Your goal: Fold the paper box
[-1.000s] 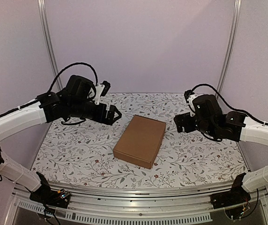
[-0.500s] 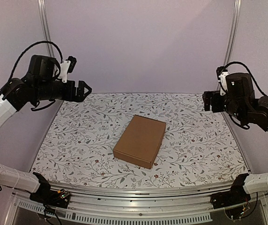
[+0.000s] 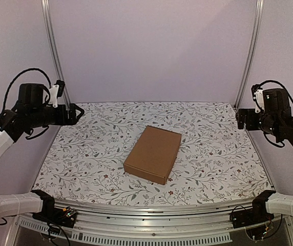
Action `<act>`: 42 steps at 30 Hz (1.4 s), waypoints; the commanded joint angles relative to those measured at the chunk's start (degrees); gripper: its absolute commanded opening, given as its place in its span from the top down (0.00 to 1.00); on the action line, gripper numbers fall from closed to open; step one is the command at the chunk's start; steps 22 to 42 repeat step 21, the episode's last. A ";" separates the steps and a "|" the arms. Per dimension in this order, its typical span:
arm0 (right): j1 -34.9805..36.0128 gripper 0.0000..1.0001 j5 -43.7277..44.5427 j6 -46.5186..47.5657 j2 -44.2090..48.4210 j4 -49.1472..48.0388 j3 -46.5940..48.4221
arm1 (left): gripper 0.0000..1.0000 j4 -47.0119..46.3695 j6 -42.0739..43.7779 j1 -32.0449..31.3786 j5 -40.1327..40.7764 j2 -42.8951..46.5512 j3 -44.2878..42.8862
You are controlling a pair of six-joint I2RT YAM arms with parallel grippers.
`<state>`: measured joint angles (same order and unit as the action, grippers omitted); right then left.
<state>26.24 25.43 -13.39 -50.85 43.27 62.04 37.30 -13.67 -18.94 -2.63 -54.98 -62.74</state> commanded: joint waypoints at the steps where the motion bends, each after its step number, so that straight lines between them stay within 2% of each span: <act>1: -0.14 0.01 0.46 2.23 2.98 -5.15 -4.25 | 0.00 -7.61 -0.60 0.55 -0.46 3.60 4.41; 8: -0.14 0.01 0.24 3.02 6.35 -7.43 -7.22 | 0.00 -12.42 0.19 0.51 -6.07 7.35 9.09; 20: -0.17 0.01 -3.24 2.93 7.14 -8.48 -7.22 | 0.00 -12.97 -0.13 0.50 -5.52 10.20 10.37; 42: -0.19 0.01 -3.17 2.52 7.09 -8.68 -7.28 | 0.00 -12.89 -0.13 0.51 -5.60 10.16 10.28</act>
